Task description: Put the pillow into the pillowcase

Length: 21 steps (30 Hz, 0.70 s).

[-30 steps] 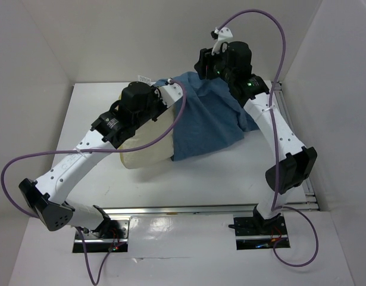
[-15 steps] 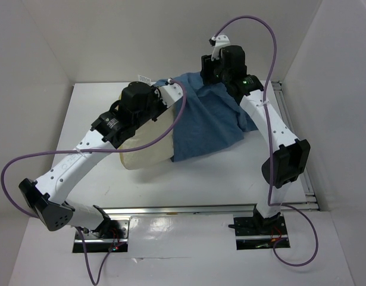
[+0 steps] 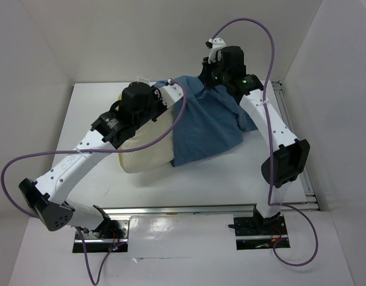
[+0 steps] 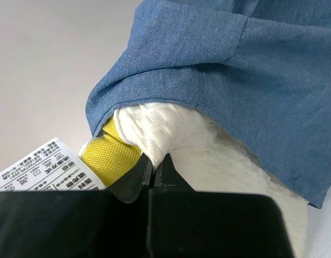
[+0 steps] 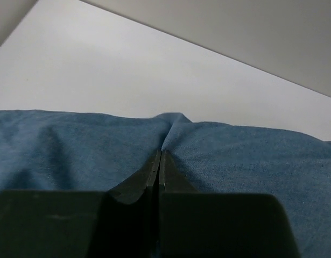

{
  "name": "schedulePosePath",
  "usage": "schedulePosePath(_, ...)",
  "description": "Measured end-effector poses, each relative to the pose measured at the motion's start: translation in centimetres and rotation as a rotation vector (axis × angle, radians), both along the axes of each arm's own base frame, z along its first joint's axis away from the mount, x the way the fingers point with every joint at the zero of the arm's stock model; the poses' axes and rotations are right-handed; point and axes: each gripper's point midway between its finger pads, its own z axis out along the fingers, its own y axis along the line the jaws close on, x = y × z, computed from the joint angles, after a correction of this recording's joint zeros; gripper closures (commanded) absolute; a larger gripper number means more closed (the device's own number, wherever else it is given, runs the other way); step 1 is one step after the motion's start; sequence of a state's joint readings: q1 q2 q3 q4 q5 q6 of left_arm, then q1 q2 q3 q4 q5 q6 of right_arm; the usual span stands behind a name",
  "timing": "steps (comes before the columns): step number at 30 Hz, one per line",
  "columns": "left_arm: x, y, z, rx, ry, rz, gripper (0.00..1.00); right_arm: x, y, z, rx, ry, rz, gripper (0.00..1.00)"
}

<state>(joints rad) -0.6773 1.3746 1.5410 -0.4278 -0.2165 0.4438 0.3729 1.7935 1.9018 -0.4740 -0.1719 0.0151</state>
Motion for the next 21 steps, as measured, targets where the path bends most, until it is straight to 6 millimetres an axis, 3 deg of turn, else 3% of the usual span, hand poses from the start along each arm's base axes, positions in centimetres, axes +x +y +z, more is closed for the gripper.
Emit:
schedulePosePath(4, 0.0, 0.1, 0.0, 0.002, -0.001, 0.007, 1.0, -1.0, 2.6, 2.5, 0.049, -0.02, 0.071, 1.0)
schedulePosePath(9, 0.1, 0.2, 0.3, -0.001, -0.008, 0.014, 1.0, -4.0, 7.9, 6.0, 0.121, -0.047, 0.212, 1.0)
schedulePosePath(13, 0.2, 0.5, 0.8, -0.003, -0.019, 0.028, 1.0, -6.3, 11.0, 6.6, 0.151, -0.027, 0.3, 1.0)
schedulePosePath(21, 0.3, 0.8, 0.8, 0.003, -0.02, 0.046, 1.0, -7.6, 12.5, 6.0, 0.206, 0.046, 0.369, 1.0)
